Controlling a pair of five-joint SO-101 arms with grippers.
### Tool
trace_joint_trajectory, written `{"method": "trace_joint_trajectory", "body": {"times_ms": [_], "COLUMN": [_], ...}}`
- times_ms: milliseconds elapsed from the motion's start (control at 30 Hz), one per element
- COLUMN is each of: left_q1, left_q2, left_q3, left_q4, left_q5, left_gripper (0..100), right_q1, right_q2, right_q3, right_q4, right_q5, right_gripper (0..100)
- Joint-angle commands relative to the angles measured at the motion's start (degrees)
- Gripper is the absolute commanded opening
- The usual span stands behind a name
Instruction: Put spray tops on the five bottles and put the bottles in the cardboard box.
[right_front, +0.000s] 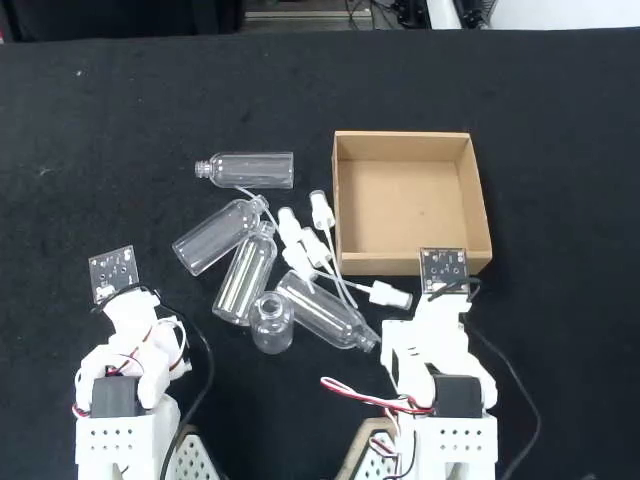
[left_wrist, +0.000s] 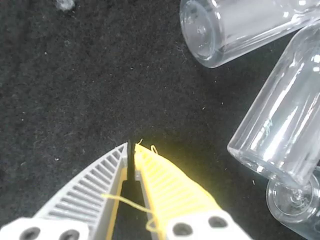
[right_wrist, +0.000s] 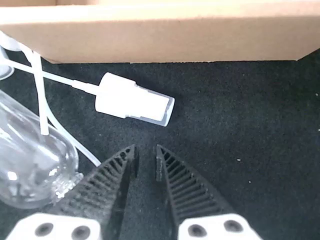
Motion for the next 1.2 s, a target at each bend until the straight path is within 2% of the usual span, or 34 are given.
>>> {"method": "trace_joint_trajectory", "body": {"times_ms": [0,900,1100,1167], "left_q1": [-0.5,-0.5,-0.5,-0.5], "left_q2": [-0.1,-0.1,-0.1,-0.1], "left_q3": [1.2,1.2,1.2,1.2], "left_q4": [0.3,0.3,0.3,0.3], "left_q5": [0.2,0.2,0.2,0.2], "left_gripper": [3,3,3,3], "right_q1": [0.1,0.1,2.6,2.8], "right_q2": [-5.7,-5.7,-5.6,-5.6], "right_q3": [-0.2,-0.8,-16.0,-19.8], "right_q4": [0.4,0.0,1.1,-1.5], "right_q5": [-0.2,-0.1,-0.1,0.1], "right_gripper": [3.1,3.2,3.2,3.3]}}
